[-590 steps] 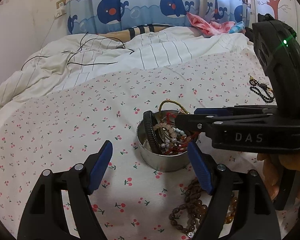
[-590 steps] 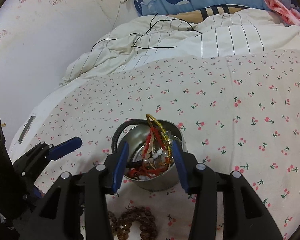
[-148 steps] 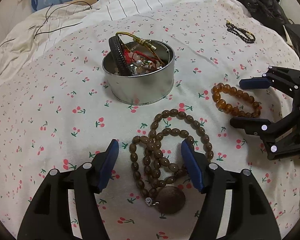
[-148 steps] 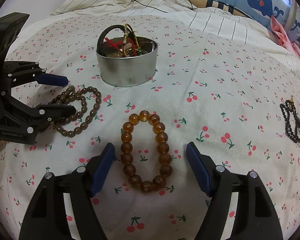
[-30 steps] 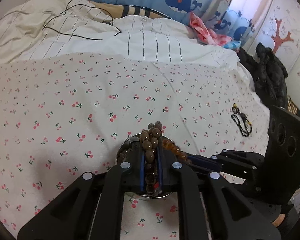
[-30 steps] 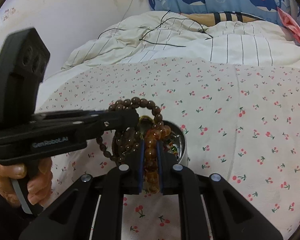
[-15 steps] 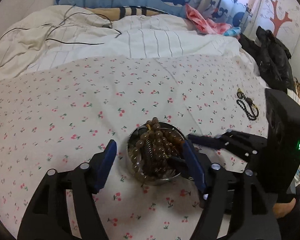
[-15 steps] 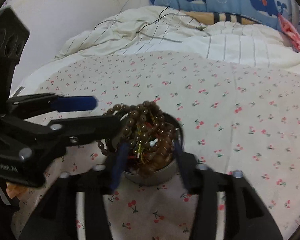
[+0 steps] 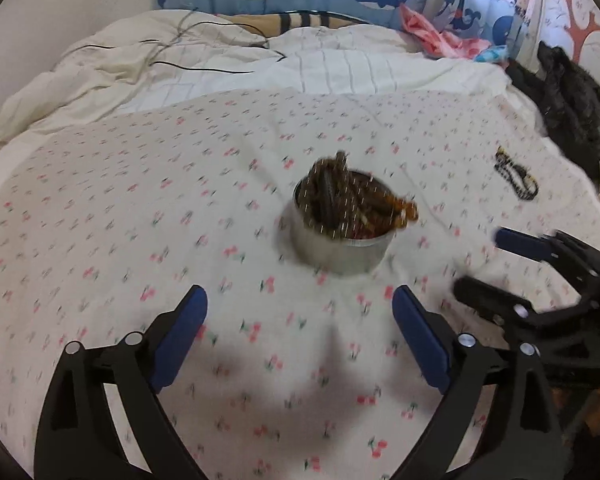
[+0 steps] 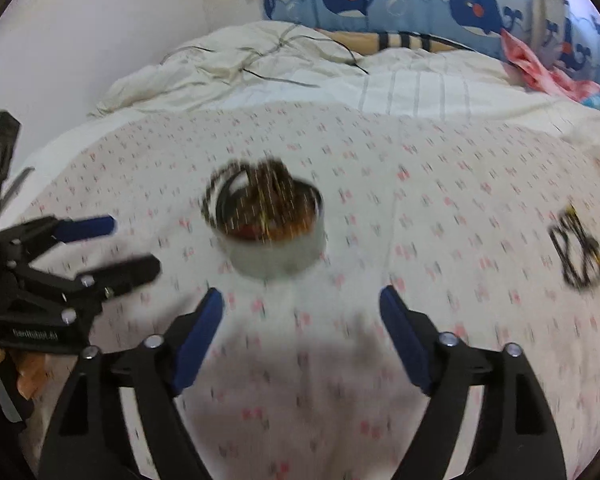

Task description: Organize jewelry

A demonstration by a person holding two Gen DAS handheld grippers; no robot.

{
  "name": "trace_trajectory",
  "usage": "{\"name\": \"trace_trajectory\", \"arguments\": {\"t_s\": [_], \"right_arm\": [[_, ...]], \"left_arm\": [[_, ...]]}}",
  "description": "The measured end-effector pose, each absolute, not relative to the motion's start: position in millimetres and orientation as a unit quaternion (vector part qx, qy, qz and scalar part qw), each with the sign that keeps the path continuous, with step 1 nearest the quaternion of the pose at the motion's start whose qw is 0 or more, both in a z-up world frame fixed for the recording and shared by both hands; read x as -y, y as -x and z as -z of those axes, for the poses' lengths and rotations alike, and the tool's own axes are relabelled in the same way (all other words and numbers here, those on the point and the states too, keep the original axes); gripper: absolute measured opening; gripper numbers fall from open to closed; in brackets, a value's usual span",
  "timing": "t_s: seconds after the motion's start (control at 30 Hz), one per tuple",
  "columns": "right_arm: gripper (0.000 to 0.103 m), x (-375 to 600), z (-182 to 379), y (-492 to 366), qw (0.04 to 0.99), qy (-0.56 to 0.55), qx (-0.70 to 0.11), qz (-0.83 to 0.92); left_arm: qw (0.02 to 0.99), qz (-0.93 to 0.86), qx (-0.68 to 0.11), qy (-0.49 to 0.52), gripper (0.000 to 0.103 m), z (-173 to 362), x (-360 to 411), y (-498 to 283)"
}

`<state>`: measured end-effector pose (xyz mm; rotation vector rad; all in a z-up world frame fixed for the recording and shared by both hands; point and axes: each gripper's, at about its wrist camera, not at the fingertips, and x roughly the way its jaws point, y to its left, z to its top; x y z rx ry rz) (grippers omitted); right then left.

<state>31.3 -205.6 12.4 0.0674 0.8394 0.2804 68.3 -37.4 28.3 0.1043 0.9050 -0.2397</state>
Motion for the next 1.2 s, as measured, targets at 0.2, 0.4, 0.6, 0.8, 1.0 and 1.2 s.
{"name": "trace_trajectory", "arguments": {"t_s": [0.2, 0.4, 0.6, 0.8, 1.0, 1.2], "right_arm": [[0.095, 203, -14, -6, 0.908, -0.024, -0.406, -0.104], [0.096, 195, -23, -1, 0.919, -0.009, -0.382, -0.096], [0.096, 201, -21, -3, 0.922, -0.007, -0.380, -0.069], [0.096, 205, -18, -5, 0.921, -0.005, -0.385, -0.058], [0.096, 207, -18, -7, 0.922, -0.003, -0.384, -0.054], [0.096, 207, -16, -7, 0.921, -0.002, -0.386, -0.054]], "left_arm": [[0.898, 0.086, -0.426, -0.069, 0.096, -31, 39, -35], [0.901, 0.063, -0.426, -0.049, 0.096, -29, 31, -30], [0.905, 0.050, -0.417, -0.064, 0.096, -23, 36, -30], [0.905, 0.054, -0.416, -0.077, 0.096, -15, 42, -34], [0.905, 0.056, -0.416, -0.073, 0.096, -11, 44, -37], [0.905, 0.056, -0.417, -0.071, 0.096, -11, 43, -38]]}}
